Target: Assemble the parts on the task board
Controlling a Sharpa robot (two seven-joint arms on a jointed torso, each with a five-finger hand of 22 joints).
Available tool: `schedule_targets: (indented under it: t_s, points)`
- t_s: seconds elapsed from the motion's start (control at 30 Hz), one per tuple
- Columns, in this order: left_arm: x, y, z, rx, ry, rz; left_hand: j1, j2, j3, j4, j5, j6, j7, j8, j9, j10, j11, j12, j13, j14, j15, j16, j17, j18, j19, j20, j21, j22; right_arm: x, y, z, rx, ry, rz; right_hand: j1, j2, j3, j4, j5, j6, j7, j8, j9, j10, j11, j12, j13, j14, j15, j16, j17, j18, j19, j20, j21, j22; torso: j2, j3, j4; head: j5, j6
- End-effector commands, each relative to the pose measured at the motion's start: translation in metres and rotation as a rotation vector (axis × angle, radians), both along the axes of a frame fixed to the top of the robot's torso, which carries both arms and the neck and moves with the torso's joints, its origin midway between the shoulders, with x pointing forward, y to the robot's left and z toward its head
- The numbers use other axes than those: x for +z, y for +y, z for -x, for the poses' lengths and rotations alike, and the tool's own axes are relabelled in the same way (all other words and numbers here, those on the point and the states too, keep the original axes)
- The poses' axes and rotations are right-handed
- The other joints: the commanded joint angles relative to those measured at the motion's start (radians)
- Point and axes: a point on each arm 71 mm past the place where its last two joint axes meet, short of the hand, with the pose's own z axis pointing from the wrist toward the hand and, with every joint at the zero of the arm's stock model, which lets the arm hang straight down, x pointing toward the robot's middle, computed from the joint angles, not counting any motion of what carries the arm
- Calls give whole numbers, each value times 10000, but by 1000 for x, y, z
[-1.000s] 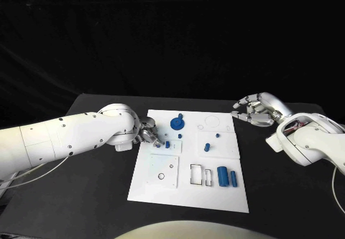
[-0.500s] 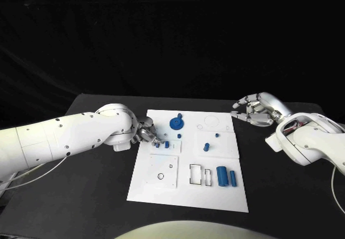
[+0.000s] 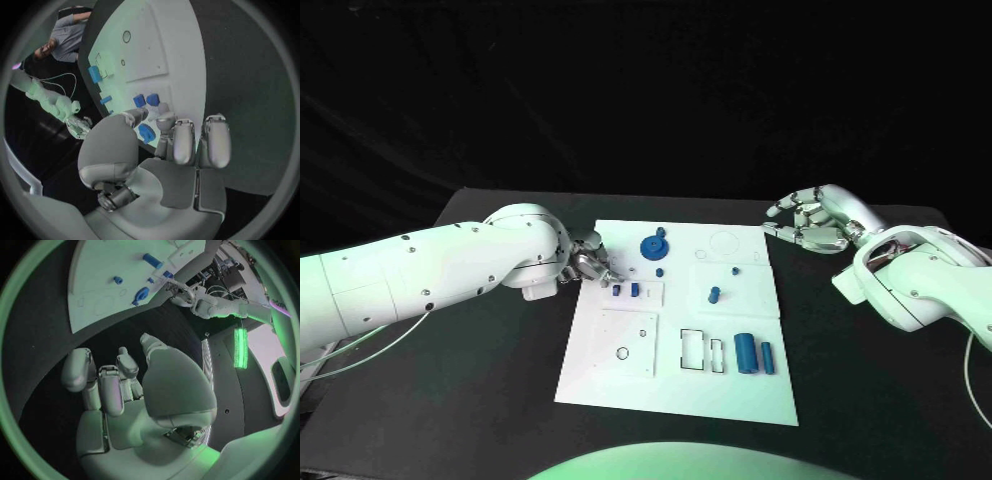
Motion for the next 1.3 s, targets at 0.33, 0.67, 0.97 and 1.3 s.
schedule_targets:
  t_s: [0.33, 0.67, 0.97, 1.3]
  points:
    - [2, -2, 2, -30, 171, 349, 158, -13, -122, 18, -2, 42, 26, 37, 8, -64, -5, -24, -14, 440, -37, -4, 403, 7, -69, -10, -33, -8, 0, 1, 0, 77, -36, 21, 13, 11, 6, 50, 46, -38, -10, 31, 10, -53, 18, -23, 16, 453, -100, -63, 156, 146, -60, -12, -21, 2, -3, 6, -3, 19, 8]
    - [3, -3, 4, -62, 112, 412, 464, -39, -206, 0, 13, -52, 55, -101, -59, -102, 13, -54, -50, 439, -23, -8, 400, 12, -90, -8, -54, -33, 0, 0, 0, 60, -30, 28, 13, 11, 6, 50, 46, -38, -10, 31, 10, -53, 18, -23, 16, 453, -100, -63, 156, 146, -60, -12, -21, 2, 0, 1, 11, 66, -18]
    - [3, -7, 5, -78, 25, 504, 534, -68, -241, 5, 10, -64, 65, -129, -74, -111, 20, -61, -59, 440, -19, -4, 404, 11, -87, -6, -54, -28, -2, 1, 0, 74, -5, 28, 13, 11, 6, 50, 46, -38, -10, 31, 10, -53, 18, -23, 16, 453, -100, -63, 156, 146, -60, -12, -21, 2, 0, -5, 8, 109, -11]
    - [-1, -9, 4, -127, 128, 447, 582, -95, -350, 28, 5, -132, 111, -238, -134, -150, 57, -99, -111, 439, 5, -6, 403, 19, -114, 3, -77, -65, -2, 1, 1, 81, 14, 29, 13, 11, 6, 50, 46, -38, -10, 31, 10, -53, 18, -23, 16, 453, -100, -63, 156, 146, -60, -12, -21, 2, 5, 4, -7, 126, -30]
